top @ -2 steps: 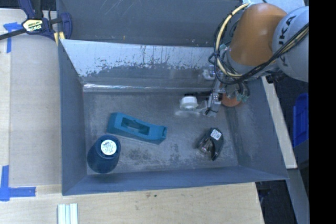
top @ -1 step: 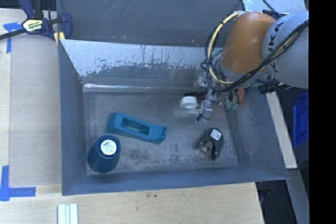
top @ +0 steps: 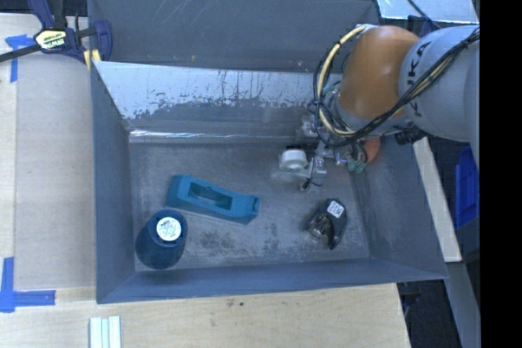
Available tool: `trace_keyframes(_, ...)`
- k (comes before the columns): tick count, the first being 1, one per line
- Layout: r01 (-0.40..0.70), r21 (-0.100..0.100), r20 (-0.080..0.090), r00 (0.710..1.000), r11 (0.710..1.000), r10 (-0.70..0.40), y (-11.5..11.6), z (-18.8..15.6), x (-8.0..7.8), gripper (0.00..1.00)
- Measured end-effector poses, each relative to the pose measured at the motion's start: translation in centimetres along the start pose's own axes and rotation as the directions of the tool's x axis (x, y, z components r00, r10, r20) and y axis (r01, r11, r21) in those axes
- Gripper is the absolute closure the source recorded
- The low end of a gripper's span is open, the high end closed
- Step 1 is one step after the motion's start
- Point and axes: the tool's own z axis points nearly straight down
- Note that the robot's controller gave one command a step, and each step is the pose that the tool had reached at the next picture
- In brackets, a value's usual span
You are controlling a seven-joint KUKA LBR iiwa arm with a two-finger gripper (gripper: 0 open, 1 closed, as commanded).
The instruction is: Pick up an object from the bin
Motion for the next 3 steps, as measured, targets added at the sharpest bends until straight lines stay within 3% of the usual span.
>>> trace_keyframes(1,-0.305,0.002,-0.007,0.952,0.952,0.305,1.3,0.1,0.5,1.0)
trace_keyframes(2,-0.304,0.002,-0.007,0.953,0.953,0.304,1.4,0.1,0.5,1.0)
trace_keyframes(3,-0.304,0.005,-0.017,0.953,0.953,0.304,1.3,-2.9,0.8,1.0)
